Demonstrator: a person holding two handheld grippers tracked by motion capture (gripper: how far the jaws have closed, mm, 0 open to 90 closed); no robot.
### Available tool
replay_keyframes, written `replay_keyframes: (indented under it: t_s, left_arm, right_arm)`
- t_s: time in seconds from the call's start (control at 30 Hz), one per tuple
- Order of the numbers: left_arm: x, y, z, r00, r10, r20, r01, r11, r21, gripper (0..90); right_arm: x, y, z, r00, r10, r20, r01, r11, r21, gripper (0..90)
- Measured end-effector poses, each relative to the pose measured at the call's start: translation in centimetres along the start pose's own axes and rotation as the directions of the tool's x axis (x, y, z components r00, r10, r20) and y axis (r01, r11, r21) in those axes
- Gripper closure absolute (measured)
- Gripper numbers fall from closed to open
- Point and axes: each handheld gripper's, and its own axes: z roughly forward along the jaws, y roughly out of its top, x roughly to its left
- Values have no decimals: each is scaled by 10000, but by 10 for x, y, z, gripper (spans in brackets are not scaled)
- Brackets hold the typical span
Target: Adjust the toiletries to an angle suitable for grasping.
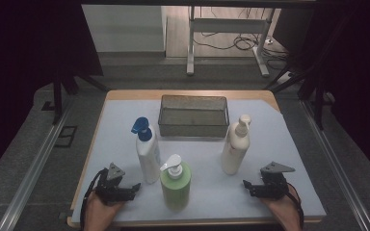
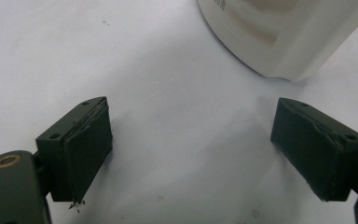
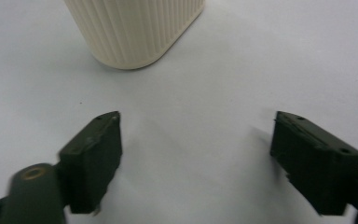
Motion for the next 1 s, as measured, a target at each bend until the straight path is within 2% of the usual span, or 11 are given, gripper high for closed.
replay_keyframes:
  t_s: [0.37,0.6,0.67,0.77,0.9,0.93,1.0]
  left_arm:
    - [0,0,0,10000,-3,0,3,10000,-5,124]
    - [0,0,0,10000,-5,1,5,10000,-4,125]
    - [0,0,0,10000,-4,0,4,10000,-5,125]
    - [0,0,0,10000,-4,0,4,10000,-3,125]
    - [0,0,0,10000,-6,1,6,10000,-7,125]
    - [0,0,0,10000,-2,2,2,10000,-3,125]
    - [0,0,0,10000,-4,1,4,10000,-4,125]
  right_arm:
    - [4,3,-9,9998,-174,-105,171,9995,-272,395]
    - [3,2,-11,9982,-263,-545,239,9988,-437,519]
    - [3,2,-13,9964,-457,-708,414,9973,-605,572]
    - [3,3,-14,9943,-559,-913,491,9960,-748,594]
    - [4,4,-14,9929,-701,-965,635,9956,-692,633]
    - [5,5,-15,9915,-590,-1162,505,9959,-750,670]
    - [7,6,-15,9904,-596,-1251,502,9958,-770,682]
